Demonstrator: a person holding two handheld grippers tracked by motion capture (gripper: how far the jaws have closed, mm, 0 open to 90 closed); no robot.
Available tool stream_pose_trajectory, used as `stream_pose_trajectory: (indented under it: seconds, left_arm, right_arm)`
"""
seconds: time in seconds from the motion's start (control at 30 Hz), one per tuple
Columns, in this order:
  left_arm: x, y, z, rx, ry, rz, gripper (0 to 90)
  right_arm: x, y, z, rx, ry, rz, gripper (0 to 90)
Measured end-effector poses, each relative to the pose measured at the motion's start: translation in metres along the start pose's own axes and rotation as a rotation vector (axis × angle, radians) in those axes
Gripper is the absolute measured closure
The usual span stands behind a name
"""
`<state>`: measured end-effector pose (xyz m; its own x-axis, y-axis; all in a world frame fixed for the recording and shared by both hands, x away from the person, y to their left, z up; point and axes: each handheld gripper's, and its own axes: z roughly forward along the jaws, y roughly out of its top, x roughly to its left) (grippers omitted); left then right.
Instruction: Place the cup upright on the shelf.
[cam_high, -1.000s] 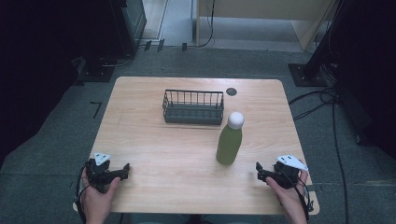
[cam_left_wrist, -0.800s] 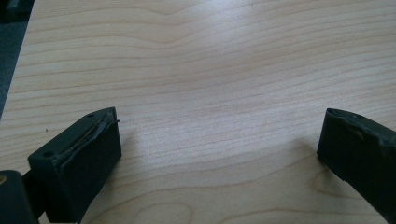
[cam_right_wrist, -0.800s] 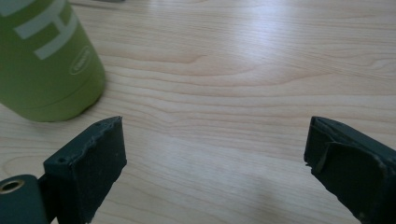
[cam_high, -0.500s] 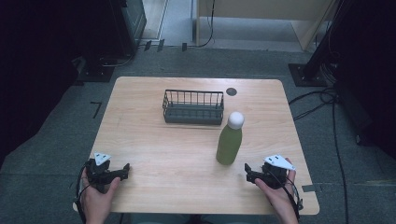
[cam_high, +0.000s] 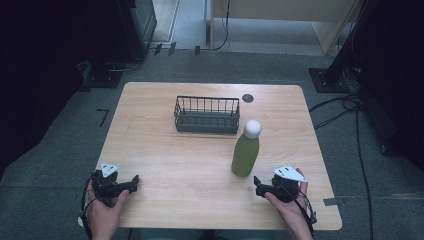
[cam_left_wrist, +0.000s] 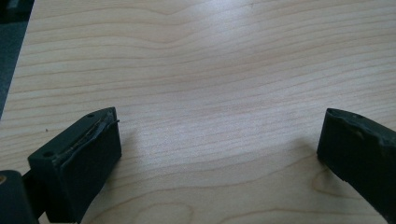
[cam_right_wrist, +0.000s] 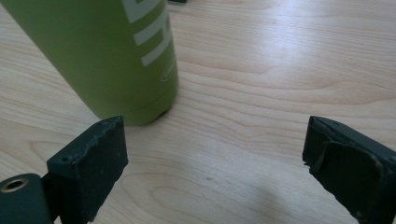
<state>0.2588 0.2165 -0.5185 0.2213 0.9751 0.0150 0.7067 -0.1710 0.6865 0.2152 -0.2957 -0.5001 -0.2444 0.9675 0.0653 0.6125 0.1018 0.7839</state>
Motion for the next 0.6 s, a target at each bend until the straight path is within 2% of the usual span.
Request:
stream_pose_trajectory:
  seconds: [0.2, 0.6]
  left_arm:
    - [0.000, 0.000, 0.000, 0.000, 0.000, 0.000, 0.2]
    - [0.000, 0.000, 0.000, 0.000, 0.000, 0.001, 0.2]
  right_arm:
    - [0.010, 0.002, 0.003, -0.003, 0.028, -0.016, 6.5]
    - [0.021, 0.010, 0.008, -0.022, 0.058, -0.010, 9.2]
